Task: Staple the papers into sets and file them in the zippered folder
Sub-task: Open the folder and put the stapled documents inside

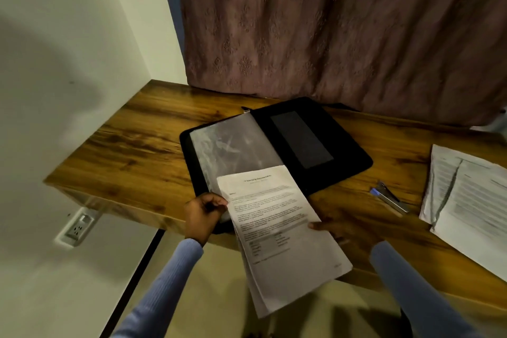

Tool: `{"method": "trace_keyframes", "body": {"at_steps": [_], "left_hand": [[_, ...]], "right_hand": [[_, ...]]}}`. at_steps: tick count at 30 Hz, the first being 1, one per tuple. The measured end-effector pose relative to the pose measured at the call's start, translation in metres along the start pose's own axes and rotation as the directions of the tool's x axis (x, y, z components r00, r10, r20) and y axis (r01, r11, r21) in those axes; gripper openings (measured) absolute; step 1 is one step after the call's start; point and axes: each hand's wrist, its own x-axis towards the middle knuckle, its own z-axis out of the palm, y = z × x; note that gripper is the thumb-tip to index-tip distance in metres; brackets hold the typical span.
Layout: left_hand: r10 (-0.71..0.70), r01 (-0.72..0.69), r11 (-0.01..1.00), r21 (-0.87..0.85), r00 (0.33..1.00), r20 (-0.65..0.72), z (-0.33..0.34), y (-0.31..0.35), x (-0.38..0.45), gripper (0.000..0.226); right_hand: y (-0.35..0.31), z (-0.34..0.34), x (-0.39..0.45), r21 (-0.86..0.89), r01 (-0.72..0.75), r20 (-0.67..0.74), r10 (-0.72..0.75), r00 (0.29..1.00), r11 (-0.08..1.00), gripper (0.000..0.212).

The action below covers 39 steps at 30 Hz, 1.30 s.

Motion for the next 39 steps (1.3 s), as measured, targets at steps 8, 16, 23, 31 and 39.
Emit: {"method": "trace_keyframes", "body": {"at_steps": [8, 16, 23, 31, 39], "left_hand": [[0.088, -0.100, 0.985, 0.138, 0.992, 0.093, -0.007, 0.005, 0.003, 0.026], [0.078, -0.111, 0.970, 0.214, 0.985, 0.157, -0.009, 0.004, -0.001, 0.008], [0.133, -0.184, 0.930, 0.317, 0.975, 0.177, -0.008, 0.015, -0.008, 0.008], [0.161, -0.203, 0.945, 0.257, 0.971, 0.177, -0.011, 0.022, -0.013, 0.005], [0.189, -0.209, 0.958, 0.194, 0.975, 0.117, -0.013, 0.030, -0.009, 0.016]], "right_hand": [[0.059, 0.021, -0.058, 0.389, 0.093, -0.217, -0.007, 0.976, 0.917, 0.044], [0.090, 0.094, -0.066, 0.826, -0.034, -0.070, 0.161, 0.984, 0.563, 0.024], [0.084, 0.111, -0.067, 0.827, 0.158, -0.252, 0.104, 0.962, 0.539, 0.024], [0.033, 0.114, -0.036, 0.826, 0.177, -0.262, 0.088, 0.961, 0.535, 0.015], [-0.041, 0.123, -0.005, 0.882, 0.133, -0.181, 0.065, 0.981, 0.453, 0.032]]}}
